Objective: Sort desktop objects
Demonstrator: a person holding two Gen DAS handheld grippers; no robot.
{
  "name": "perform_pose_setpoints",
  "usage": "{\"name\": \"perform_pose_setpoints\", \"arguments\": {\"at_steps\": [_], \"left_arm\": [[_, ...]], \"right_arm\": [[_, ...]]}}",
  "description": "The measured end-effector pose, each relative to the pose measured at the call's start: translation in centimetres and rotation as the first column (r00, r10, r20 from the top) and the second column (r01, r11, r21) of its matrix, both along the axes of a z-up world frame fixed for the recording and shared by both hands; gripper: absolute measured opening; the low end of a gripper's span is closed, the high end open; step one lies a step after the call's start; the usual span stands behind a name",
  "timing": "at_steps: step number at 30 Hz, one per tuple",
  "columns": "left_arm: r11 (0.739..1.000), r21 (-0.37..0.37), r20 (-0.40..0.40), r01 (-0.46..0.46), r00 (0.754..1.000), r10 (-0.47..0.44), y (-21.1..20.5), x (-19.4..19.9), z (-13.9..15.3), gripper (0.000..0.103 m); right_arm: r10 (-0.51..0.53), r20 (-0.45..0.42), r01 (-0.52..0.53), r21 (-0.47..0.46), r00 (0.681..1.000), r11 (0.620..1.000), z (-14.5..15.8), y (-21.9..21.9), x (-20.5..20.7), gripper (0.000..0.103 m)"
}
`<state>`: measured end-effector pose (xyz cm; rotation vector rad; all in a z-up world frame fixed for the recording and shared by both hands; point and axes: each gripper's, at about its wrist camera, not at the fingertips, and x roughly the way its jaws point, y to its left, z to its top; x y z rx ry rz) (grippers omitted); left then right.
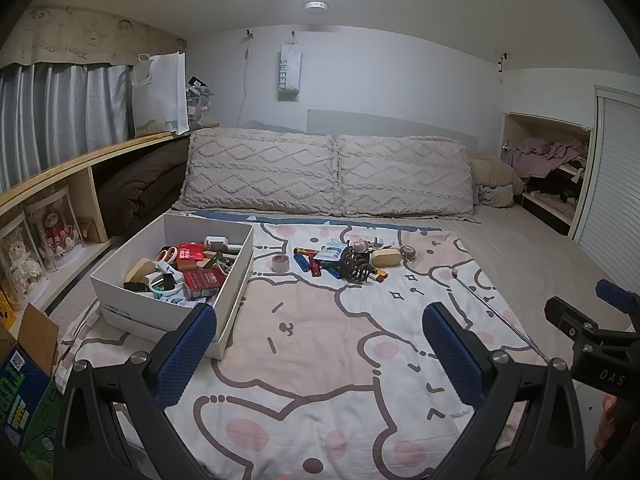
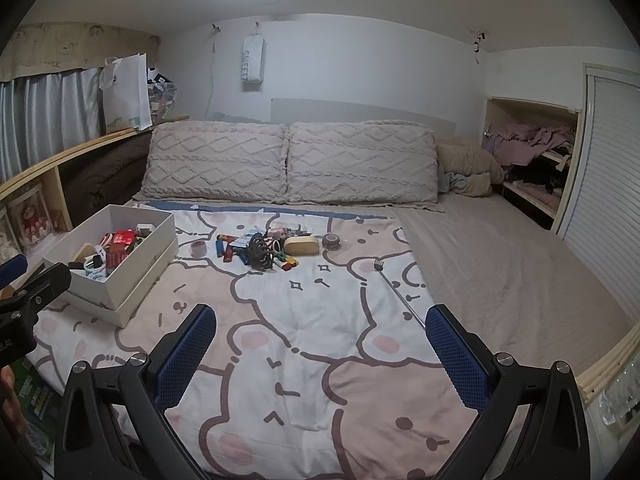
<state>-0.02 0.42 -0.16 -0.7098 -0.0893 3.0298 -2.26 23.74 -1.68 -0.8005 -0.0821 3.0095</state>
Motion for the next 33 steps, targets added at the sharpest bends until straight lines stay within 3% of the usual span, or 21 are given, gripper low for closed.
{"name": "perform_pose_setpoints", "arguments": {"at_steps": [19, 33], "left_arm": [[1.000, -0.003, 0.025, 0.008, 1.000, -0.008, -0.1, -1.1, -1.1, 0.103], [1.000, -0.007, 0.087, 0.007, 0.996, -0.006, 0.1, -3.3, -3.1, 0.103]], "right_arm": [[0.015, 0.024, -0.015, 0.004, 1.000, 1.000, -0.8, -0.5, -0.8, 0.103], [0.029, 0.090, -0.028, -0.011, 0.996, 1.000, -3.3, -0.7, -2.9, 0.103]]}}
